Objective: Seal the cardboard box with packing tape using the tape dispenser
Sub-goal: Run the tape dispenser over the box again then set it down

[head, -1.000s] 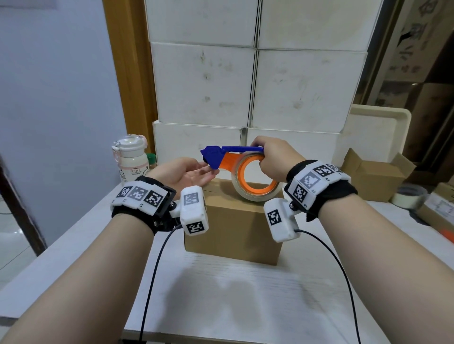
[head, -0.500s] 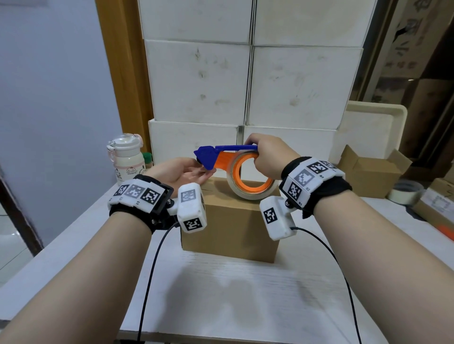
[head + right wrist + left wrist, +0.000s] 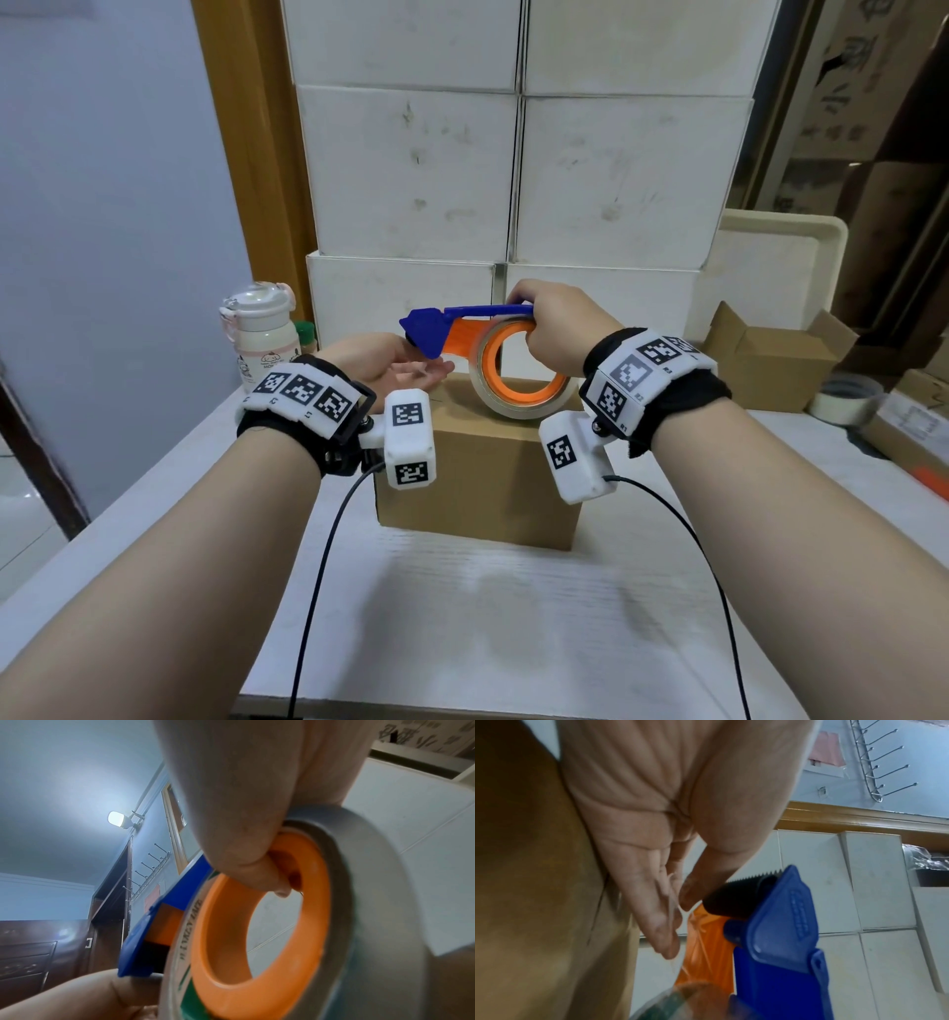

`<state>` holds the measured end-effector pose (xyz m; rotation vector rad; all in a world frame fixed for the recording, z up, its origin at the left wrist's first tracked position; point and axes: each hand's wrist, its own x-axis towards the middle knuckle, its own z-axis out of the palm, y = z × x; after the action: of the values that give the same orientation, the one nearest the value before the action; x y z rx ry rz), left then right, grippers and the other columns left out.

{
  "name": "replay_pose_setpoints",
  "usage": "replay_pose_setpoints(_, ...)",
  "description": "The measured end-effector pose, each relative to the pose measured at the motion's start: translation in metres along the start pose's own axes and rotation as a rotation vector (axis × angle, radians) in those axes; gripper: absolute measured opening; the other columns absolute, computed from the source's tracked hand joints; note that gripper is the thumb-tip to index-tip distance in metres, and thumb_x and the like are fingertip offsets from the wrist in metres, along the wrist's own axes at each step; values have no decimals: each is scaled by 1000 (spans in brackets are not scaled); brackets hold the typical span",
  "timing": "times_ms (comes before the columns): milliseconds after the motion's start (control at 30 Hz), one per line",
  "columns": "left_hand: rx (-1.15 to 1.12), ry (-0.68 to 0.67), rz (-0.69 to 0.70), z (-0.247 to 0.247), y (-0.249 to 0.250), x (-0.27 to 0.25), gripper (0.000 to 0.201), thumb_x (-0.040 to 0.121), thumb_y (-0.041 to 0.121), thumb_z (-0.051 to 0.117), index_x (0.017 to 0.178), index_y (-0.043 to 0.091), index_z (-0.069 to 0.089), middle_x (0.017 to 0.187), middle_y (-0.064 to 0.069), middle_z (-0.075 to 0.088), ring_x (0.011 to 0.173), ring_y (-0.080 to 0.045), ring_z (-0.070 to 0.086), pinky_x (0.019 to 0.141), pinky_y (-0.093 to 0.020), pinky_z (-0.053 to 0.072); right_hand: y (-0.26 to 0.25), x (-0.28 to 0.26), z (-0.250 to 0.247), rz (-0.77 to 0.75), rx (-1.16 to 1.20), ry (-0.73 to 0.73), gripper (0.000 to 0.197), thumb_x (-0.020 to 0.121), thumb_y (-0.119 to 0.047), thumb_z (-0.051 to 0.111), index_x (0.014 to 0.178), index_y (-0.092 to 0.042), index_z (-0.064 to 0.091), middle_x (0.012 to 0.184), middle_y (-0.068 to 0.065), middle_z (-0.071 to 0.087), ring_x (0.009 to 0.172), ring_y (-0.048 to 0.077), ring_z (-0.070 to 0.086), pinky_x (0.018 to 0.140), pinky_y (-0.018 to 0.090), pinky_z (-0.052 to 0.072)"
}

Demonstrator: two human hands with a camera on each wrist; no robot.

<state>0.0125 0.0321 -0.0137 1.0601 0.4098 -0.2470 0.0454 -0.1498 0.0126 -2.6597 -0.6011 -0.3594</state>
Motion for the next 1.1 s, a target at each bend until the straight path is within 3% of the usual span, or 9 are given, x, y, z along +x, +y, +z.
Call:
replay_pose_setpoints(100,-53,-6,41,-4,0,6,31,94,1,45,125,1,42,91,-17,59,87,-18,60,69,-30,58,0,-1,0,-6,-3,0,34,89,0,50,118,-16,54,103,3,58,87,17,49,75,25,42)
replay_pose_setpoints(267,-30,-41,50,-9,1,9,24,92,5,50,115,3,45,91,-12,60,77,-16,61,61,-24,57,0,-1,0,1,-3,-8,34,90,0,50,120,-16,53,109,6,60,88,16,48,76,25,42)
replay_pose_setpoints(367,-37,-69,2,-11,3,7,11,93,9,52,102,3,50,90,-10,62,76,-15,62,74,-23,54,0,-1,0,-2,-8,-7,35,90,0,50,121,-16,53,111,6,60,88,16,48,76,25,41)
replay_pose_setpoints(433,-37,-74,-3,-11,2,8,12,93,10,52,103,3,50,89,-10,63,77,-15,62,81,-25,52,0,-1,0,0,-7,-6,35,90,0,50,120,-16,53,110,6,61,88,16,48,76,25,41)
replay_pose_setpoints(533,-43,-80,24,-11,0,9,22,92,8,52,113,5,48,89,-11,65,72,-17,68,73,-25,57,2,1,0,6,-4,-5,36,89,1,49,119,-17,54,108,5,61,87,17,49,77,27,44)
replay_pose_setpoints(633,-123,-138,-2,-14,0,4,23,93,8,51,116,4,51,98,-11,69,72,-21,73,74,-30,58,3,1,0,16,3,-5,36,88,1,48,118,-18,54,105,4,60,87,17,50,76,28,46)
replay_pose_setpoints(767,-151,-195,-49,-17,1,-6,20,94,6,49,112,1,55,89,-19,71,66,-22,75,66,-25,59,3,2,1,14,2,-6,35,89,0,49,119,-17,54,98,0,55,87,17,50,76,27,44)
replay_pose_setpoints(900,-129,-176,-34,-21,4,-4,25,92,6,52,117,1,55,97,-19,70,70,-20,75,62,-20,59,2,1,0,14,8,-1,35,89,0,49,120,-17,54,98,1,54,87,17,50,76,27,43)
replay_pose_setpoints(1100,-100,-217,-80,-25,9,0,16,92,9,52,101,-1,60,90,-19,70,73,-16,72,55,-18,59,1,0,0,20,19,3,36,89,0,50,120,-18,54,99,1,55,88,18,50,77,28,45)
